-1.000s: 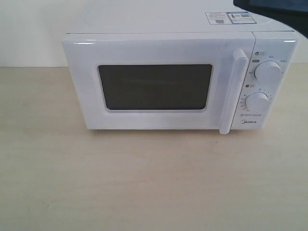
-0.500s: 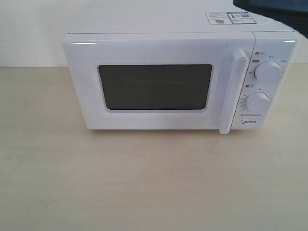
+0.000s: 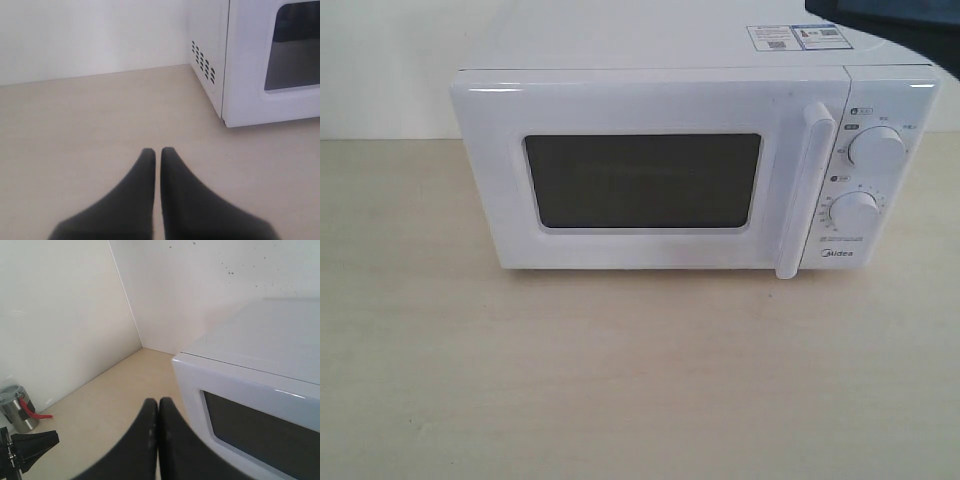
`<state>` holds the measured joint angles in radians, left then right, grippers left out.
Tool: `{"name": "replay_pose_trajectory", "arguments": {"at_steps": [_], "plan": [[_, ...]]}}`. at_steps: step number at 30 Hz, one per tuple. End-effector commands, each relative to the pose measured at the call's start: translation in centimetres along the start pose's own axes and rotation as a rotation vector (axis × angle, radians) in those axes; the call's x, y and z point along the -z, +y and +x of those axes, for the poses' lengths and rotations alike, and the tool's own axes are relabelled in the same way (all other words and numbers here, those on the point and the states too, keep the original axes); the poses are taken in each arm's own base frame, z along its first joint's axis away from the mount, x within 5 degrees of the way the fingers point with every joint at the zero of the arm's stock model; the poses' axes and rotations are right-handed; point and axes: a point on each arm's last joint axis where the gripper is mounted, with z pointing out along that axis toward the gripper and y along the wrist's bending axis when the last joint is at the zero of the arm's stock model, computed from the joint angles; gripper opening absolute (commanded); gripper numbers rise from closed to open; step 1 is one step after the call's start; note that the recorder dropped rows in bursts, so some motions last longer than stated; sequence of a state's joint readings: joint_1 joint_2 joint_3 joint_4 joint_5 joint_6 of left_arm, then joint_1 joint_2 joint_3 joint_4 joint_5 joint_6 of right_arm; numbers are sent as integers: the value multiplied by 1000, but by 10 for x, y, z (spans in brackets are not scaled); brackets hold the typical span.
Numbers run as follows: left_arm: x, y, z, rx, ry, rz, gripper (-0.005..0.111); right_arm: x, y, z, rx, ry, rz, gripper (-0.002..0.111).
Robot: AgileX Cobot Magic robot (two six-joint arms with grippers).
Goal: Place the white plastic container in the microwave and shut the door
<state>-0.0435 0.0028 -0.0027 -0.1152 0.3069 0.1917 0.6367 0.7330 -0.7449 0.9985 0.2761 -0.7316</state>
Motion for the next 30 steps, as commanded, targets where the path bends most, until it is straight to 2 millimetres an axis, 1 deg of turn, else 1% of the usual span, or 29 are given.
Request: {"name": "replay_pose_trajectory", "arguments": {"at_steps": [1, 11, 13, 15, 19, 22, 24, 27, 30], "plan": [[0, 0, 1, 21, 3, 1, 4, 1, -1, -3, 11, -20, 17, 0], [0, 0, 1, 21, 3, 1, 4, 1, -2, -4, 11, -23, 19, 0], [0, 0, 1, 21, 3, 1, 4, 3, -3, -7, 12, -54, 41, 0], [0, 0, 1, 21, 3, 1, 4, 9, -5, -12, 13, -101, 71, 0], [0, 0, 1, 21, 3, 1, 4, 23, -10, -17, 24, -139, 122, 0], [0, 0, 1, 21, 3, 1, 4, 38, -13, -18, 42, -144, 173, 0], [0, 0, 1, 21, 3, 1, 4, 48, -13, -15, 65, -128, 207, 0], [0, 0, 1, 21, 3, 1, 4, 65, -13, -5, 81, -132, 291, 0], [0, 0, 1, 21, 3, 1, 4, 80, -11, 12, 99, -149, 382, 0]]}}
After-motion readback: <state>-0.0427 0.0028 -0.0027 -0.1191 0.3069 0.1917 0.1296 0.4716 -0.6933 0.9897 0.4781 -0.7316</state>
